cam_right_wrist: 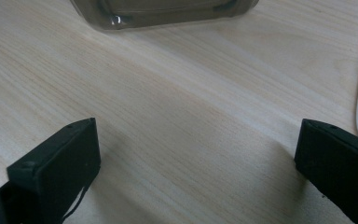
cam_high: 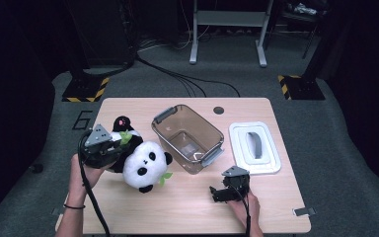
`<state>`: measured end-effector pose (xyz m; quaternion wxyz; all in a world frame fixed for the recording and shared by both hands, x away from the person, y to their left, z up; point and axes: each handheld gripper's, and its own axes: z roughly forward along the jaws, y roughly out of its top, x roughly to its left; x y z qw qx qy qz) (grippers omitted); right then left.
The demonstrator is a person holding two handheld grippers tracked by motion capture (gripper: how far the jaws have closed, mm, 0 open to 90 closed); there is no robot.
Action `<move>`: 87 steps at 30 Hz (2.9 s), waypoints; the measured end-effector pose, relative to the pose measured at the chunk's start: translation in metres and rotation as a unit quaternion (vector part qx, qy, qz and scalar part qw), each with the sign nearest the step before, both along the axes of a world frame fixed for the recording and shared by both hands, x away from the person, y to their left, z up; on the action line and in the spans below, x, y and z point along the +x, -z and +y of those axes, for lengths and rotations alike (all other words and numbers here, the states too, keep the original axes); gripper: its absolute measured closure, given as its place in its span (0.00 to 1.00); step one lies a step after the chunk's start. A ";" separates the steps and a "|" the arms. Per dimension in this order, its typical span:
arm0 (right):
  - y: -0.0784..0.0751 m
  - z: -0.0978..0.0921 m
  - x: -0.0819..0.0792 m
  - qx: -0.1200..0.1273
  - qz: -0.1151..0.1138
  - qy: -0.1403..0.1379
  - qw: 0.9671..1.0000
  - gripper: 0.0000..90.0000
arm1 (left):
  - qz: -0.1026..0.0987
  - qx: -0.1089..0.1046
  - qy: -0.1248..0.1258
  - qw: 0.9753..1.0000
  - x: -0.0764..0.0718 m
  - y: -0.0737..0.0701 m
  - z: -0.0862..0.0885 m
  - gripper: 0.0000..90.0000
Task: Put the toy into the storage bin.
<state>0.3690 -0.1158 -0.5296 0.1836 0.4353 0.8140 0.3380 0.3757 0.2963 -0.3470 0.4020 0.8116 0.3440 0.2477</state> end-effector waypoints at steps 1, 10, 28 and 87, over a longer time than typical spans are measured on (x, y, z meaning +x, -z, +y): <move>0.000 0.000 0.000 0.000 0.000 0.000 1.000 0.00 | -0.003 0.003 0.002 1.000 0.000 -0.003 -0.001 0.85; 0.000 -0.001 0.000 -0.003 -0.001 -0.003 1.000 0.00 | -0.022 0.001 0.008 1.000 0.004 -0.023 -0.005 0.85; 0.000 -0.001 0.000 -0.003 -0.001 -0.003 1.000 0.00 | -0.048 0.006 0.025 0.999 0.027 -0.059 -0.020 0.85; 0.000 -0.001 0.000 -0.003 -0.002 -0.002 1.000 0.00 | -0.046 0.000 0.115 0.992 0.110 -0.070 -0.115 0.84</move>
